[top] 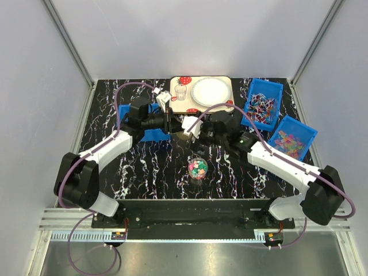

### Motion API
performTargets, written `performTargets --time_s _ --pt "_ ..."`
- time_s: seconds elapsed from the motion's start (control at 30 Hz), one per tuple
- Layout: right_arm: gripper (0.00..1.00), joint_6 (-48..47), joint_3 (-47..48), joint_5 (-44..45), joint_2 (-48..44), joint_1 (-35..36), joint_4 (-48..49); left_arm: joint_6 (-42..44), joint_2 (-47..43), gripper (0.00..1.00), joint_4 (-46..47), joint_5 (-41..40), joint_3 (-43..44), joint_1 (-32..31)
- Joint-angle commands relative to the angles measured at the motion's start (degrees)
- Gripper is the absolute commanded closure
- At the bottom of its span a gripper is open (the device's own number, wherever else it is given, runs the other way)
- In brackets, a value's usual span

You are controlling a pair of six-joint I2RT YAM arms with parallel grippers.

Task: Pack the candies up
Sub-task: Pick up the bottle lid at the center of the board.

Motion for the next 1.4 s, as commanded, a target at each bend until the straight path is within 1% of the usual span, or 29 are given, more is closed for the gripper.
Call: performTargets --time_s 0.0,0.23,0.37,0.57,0.77,0.87,0.9,1.03,1.17,1.23,1.27,1.3,1.37 --pt "0.00 3.89 3.86 3.60 1.86 -0.04 6.00 -2.93 0.06 0.99 5.55 3.08 0.50 0.62" --pt "0.00 5.30 3.86 5.79 4.33 0.48 8.99 -3.19 -0.20 1.00 6.08 4.22 0.32 0.70" --pt "0.00 4.95 4.92 7.73 5.99 1.01 9.17 -3.02 -0.11 1.00 6.08 4.05 0.15 0.70" --pt "0.00 5.65 4.83 6.24 6.35 1.89 8.55 -2.93 -0.02 1.00 6.08 3.96 0.06 0.88" --pt "0.00 5.39 4.30 6.76 6.44 2.25 9.16 -2.84 0.15 1.00 6.17 3.78 -0.03 1.06" --pt "0.00 4.51 3.86 8.52 6.87 2.86 9.17 -2.93 0.24 1.00 6.26 3.69 -0.03 1.14" --pt "0.00 3.81 3.60 9.13 6.96 3.21 11.69 -2.93 0.15 1.00 6.26 3.69 -0.03 1.14" --pt "0.00 2.14 2.99 12.46 7.75 4.96 13.03 -2.84 0.15 1.00 6.17 3.69 -0.11 1.14" --pt "0.00 1.17 2.63 13.97 8.63 5.94 13.91 -2.93 0.15 1.00 6.26 3.87 -0.11 1.23" --pt "0.03 0.82 2.54 14.23 8.63 6.11 14.00 -2.93 0.07 1.00 6.26 3.87 -0.20 1.32" --pt "0.07 0.73 2.54 14.23 8.55 6.11 14.00 -2.84 0.15 1.00 6.26 3.87 -0.20 1.41" --pt "0.09 0.73 2.54 14.15 8.46 6.11 13.74 -2.93 0.07 1.00 6.34 3.87 -0.29 1.41" --pt "0.11 0.73 2.89 14.06 8.20 6.11 12.69 -3.01 0.06 1.00 6.43 3.87 -0.38 1.58"
